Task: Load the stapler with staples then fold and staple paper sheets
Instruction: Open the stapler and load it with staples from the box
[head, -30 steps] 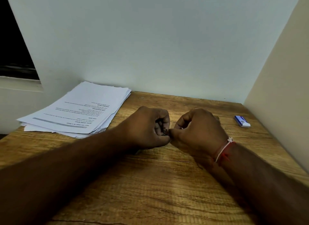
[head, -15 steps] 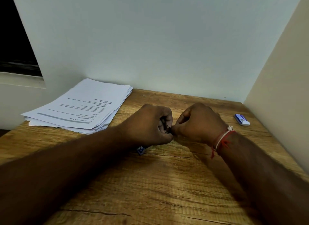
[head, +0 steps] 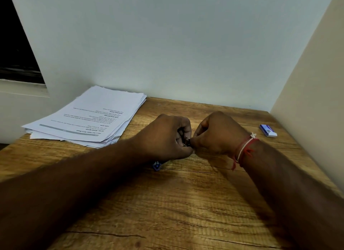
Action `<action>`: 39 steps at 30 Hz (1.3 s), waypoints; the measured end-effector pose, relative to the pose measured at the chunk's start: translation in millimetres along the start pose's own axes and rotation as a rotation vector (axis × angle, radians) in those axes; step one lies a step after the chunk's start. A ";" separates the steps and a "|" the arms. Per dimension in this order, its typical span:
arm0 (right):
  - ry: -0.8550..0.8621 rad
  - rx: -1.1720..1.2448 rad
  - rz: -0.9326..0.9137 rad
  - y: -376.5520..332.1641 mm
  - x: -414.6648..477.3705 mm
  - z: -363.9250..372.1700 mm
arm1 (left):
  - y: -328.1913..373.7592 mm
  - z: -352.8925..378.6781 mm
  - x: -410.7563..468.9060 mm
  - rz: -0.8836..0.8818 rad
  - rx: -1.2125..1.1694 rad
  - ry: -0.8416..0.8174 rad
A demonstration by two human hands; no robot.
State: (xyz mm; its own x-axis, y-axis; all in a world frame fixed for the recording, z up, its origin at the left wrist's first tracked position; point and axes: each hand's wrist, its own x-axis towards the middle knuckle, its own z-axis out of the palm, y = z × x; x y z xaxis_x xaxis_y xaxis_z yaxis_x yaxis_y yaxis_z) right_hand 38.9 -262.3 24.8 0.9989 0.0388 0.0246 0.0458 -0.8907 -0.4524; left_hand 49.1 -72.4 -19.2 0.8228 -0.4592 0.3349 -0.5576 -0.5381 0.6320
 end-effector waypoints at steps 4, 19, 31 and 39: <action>-0.015 -0.022 -0.006 -1.3 -1.5 2.0 | -1.9 -0.2 0.0 0.009 -0.002 -0.030; -0.046 0.070 -0.045 11.4 -3.6 0.9 | -4.5 -11.4 2.3 0.068 0.038 -0.147; -0.103 0.189 0.007 14.7 -3.1 -1.6 | 3.4 -3.2 0.9 0.000 0.153 -0.061; -0.154 0.228 0.069 13.3 -6.0 -7.0 | 3.9 -2.1 -1.4 -0.084 0.111 -0.043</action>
State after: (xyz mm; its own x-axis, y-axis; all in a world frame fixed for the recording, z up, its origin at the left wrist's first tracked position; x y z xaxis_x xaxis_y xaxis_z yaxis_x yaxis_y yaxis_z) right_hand 33.5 -277.6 24.9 0.9878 0.0656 -0.1413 -0.0401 -0.7694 -0.6375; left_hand 46.0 -72.4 -15.8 0.8631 -0.4377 0.2519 -0.4973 -0.6497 0.5749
